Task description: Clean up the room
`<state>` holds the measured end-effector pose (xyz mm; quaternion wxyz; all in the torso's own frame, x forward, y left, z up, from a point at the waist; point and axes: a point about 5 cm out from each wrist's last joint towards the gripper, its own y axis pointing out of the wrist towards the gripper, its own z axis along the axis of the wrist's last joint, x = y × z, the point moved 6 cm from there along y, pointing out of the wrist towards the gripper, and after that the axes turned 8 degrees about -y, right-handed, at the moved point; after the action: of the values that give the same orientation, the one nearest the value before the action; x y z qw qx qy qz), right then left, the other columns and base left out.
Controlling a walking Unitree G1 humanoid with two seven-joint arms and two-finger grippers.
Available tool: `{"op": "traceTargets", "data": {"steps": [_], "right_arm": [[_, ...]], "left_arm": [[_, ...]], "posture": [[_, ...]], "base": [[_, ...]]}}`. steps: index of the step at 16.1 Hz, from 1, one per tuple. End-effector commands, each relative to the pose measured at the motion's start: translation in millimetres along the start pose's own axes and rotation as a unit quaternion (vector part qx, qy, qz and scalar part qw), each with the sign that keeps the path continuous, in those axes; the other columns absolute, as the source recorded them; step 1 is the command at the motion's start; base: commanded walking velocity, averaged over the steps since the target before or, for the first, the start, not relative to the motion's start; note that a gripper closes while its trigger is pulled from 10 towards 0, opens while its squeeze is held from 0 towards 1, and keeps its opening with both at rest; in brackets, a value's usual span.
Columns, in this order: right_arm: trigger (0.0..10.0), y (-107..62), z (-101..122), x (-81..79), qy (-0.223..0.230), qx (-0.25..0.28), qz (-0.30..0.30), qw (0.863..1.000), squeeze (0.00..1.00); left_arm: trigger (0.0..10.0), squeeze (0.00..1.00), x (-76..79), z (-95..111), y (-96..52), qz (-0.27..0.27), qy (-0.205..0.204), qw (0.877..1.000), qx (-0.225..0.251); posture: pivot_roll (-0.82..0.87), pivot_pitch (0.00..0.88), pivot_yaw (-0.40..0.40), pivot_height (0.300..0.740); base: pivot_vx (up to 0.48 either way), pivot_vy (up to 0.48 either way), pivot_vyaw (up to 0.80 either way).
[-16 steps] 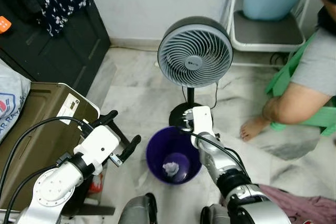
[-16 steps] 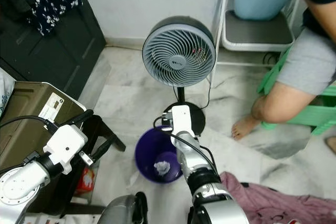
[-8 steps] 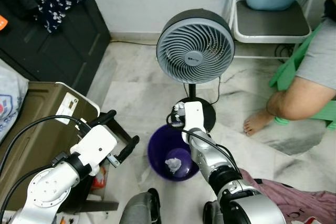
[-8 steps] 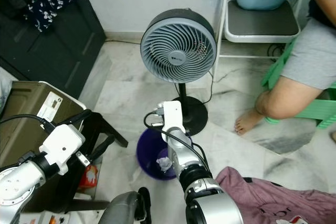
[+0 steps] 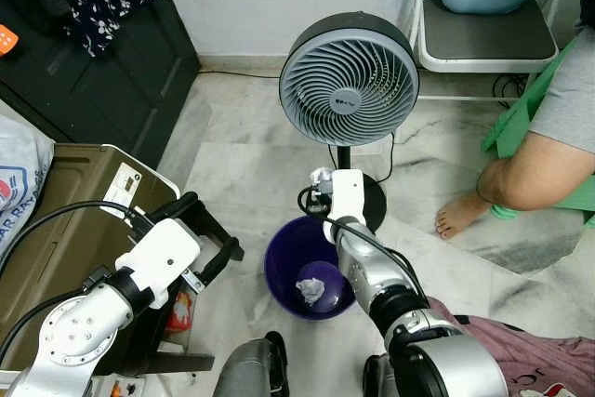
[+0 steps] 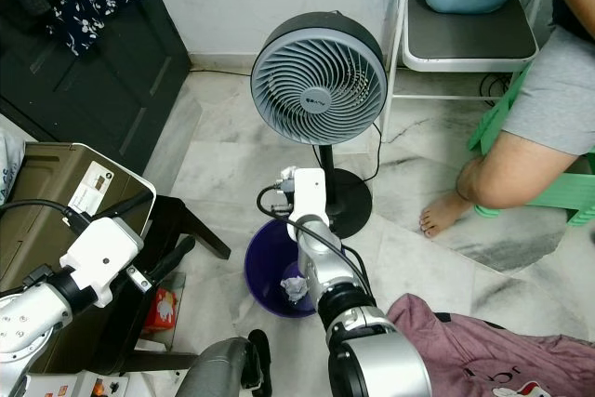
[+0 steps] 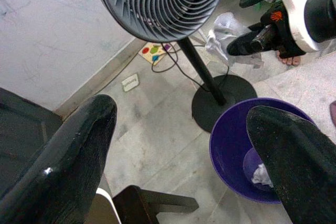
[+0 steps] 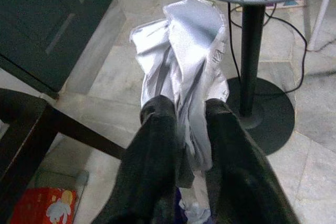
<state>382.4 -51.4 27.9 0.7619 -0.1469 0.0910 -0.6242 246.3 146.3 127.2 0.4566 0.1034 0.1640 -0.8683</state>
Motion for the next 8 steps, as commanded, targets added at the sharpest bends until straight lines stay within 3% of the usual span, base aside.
{"op": "traceTargets", "data": {"steps": [1,8], "right_arm": [[10.0,0.8,2.2,-13.4,0.013,0.0,0.012,1.0,1.0],[10.0,1.2,5.7,-16.9,0.019,0.011,0.014,1.0,1.0]], "left_arm": [[10.0,0.0,-2.2,-0.4,-3.1,0.0,0.012,1.0,-0.009],[10.0,0.0,-3.9,1.3,-1.2,-0.002,0.017,1.0,-0.007]], "posture": [[0.2,0.189,0.172,0.74],[0.2,0.172,0.177,0.74]], "base": [[0.0,0.0,0.0],[0.0,0.0,0.0]]}}
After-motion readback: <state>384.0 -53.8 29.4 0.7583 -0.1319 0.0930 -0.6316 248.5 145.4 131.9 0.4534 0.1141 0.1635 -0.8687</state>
